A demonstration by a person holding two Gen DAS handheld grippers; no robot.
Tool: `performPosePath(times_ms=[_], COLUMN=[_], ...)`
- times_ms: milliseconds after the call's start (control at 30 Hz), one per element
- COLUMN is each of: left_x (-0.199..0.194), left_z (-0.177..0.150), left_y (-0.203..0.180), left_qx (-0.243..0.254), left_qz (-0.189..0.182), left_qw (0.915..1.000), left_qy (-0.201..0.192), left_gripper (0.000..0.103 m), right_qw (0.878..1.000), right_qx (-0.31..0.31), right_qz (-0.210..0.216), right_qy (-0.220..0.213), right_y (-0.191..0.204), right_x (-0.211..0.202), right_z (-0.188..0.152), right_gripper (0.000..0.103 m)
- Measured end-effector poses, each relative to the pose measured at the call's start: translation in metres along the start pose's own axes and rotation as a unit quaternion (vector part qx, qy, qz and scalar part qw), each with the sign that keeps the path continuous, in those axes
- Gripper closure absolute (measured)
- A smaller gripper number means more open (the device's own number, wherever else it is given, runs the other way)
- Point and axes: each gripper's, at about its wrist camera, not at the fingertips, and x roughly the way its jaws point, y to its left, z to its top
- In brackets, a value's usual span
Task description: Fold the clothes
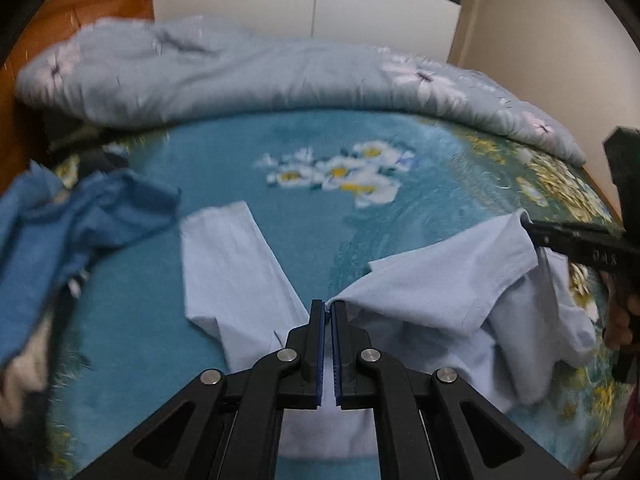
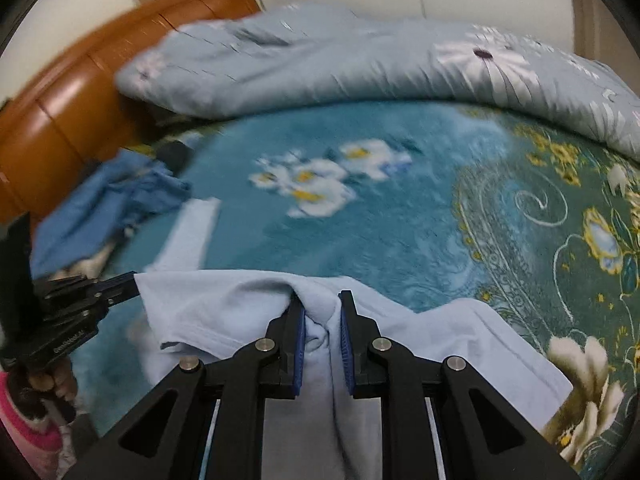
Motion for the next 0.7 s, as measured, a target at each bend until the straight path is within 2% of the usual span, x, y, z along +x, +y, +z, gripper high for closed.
performPosePath(times_ms=[67,133,200,233,300,333,367,433,533,633,700], left_x=[0.015,0.023,0.022,0.019,0.008,0.001,-0.006,-0.015,-0.006,0.004,0.006], left_z=[0.002,0.004,0.003,0.002,-0.003,-0.006,-0.009,-0.019,-0.033,-0.045,-0.052], left_y=[0.003,0.012,0.02,0.023,0.026,0.027,0.028,0.028,0.031,0.038,0.041], left_qx=[-0.01,-0.023,-0.037,-0.045,-0.049,-0.049,-0.049,-0.04,-0.043,-0.072,-0.086], left_qz=[-0.001,-0.025,-0.053,-0.068,-0.071,-0.07,-0.068,-0.061,-0.041,-0.048,-0.052], left_qw=[0.9999,0.9993,0.9977,0.9965,0.9962,0.9963,0.9965,0.9973,0.9982,0.9958,0.9943], left_qy=[0.012,0.017,0.02,0.021,0.015,0.009,0.003,-0.01,0.006,0.027,0.034], left_gripper=[0.099,0.099,0.096,0.093,0.067,0.06,0.049,0.043,0.042,0.042,0.042], right_qw=[1.0,0.999,0.998,0.997,0.997,0.997,0.997,0.997,0.997,0.997,0.998], right_qx=[-0.006,-0.03,-0.052,-0.054,-0.045,-0.037,-0.029,-0.025,-0.029,-0.03,-0.03], right_qz=[-0.001,-0.003,-0.021,-0.026,-0.024,-0.016,0.003,0.05,0.066,0.061,0.049], right_qy=[-0.001,-0.011,-0.034,-0.047,-0.065,-0.07,-0.07,-0.058,-0.003,0.022,0.019], right_y=[0.0,0.004,0.009,0.009,0.007,0.008,0.01,0.014,0.027,0.033,0.035], right_x=[0.001,-0.012,-0.034,-0.049,-0.067,-0.077,-0.085,-0.088,-0.064,-0.038,-0.026], right_z=[0.0,-0.003,-0.009,-0.016,-0.03,-0.042,-0.057,-0.086,-0.12,-0.137,-0.139], right_gripper=[0.086,0.075,0.064,0.062,0.062,0.062,0.062,0.062,0.062,0.062,0.062])
